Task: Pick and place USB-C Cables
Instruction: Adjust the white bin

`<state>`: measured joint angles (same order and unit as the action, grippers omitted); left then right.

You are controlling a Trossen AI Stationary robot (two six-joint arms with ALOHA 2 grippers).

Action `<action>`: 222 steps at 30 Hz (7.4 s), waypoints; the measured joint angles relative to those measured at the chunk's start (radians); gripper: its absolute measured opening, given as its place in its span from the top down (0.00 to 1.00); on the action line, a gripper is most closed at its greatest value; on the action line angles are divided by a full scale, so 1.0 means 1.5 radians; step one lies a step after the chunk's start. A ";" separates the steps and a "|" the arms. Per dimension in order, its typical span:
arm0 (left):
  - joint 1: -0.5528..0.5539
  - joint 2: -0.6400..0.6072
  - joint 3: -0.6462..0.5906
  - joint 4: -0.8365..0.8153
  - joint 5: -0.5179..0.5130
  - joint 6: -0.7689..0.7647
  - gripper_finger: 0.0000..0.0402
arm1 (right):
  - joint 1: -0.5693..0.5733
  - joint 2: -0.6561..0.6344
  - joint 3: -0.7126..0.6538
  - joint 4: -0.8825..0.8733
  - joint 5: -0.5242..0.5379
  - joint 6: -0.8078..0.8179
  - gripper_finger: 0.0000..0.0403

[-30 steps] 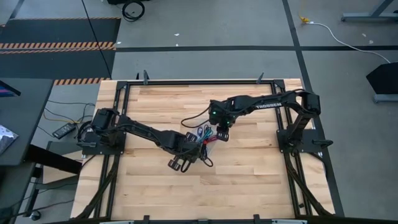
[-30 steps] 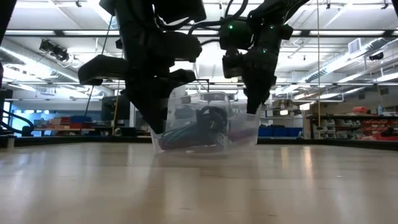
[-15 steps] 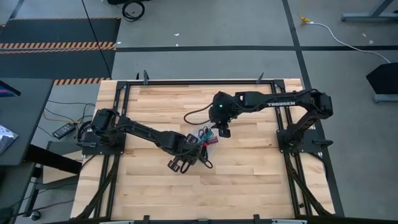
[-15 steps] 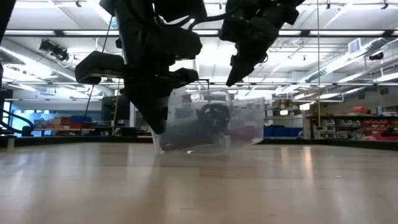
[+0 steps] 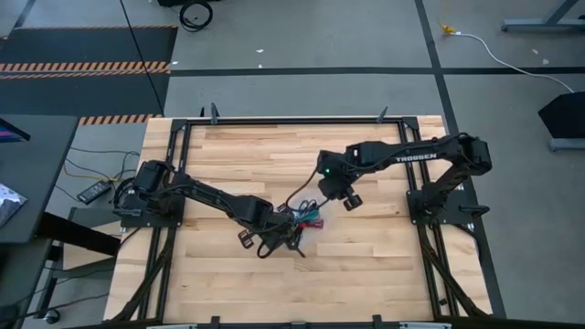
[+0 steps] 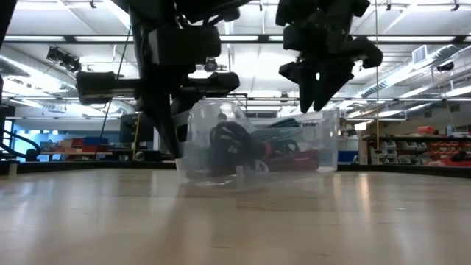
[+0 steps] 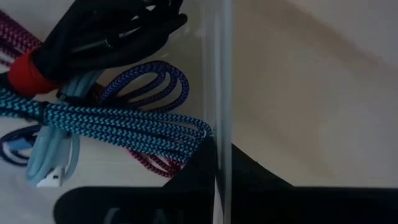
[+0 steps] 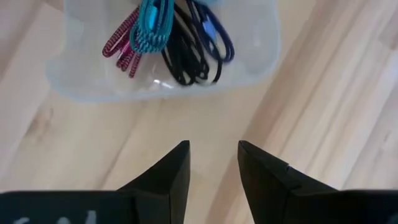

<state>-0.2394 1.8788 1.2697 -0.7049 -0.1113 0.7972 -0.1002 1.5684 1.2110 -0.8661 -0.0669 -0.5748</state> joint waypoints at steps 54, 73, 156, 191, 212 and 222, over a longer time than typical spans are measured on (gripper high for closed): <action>0.146 0.002 -0.001 0.005 -0.116 0.506 0.94 | 0.143 -0.010 -0.034 0.023 0.064 -0.057 0.66; 0.142 -0.002 0.010 0.024 -0.237 0.487 0.91 | 0.135 -0.010 -0.061 0.077 0.119 -0.032 0.66; 0.072 -0.047 -0.029 -0.081 -0.105 -0.594 0.71 | 0.066 -0.074 -0.201 0.130 0.136 0.416 0.67; 0.165 -0.041 -0.046 0.049 -0.072 -0.495 1.00 | 0.051 0.094 -0.191 0.257 0.050 0.383 1.00; 0.181 -0.040 -0.046 0.049 -0.072 -0.480 0.99 | 0.029 0.093 -0.186 0.258 0.065 0.363 1.00; 0.182 -0.040 -0.046 0.046 -0.072 -0.482 0.99 | 0.029 0.093 -0.185 0.258 0.059 0.363 0.99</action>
<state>0.0334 1.8187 1.2015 -0.6361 -0.2199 0.0746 -0.0563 1.7077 0.9337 -0.4789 0.0223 -0.0298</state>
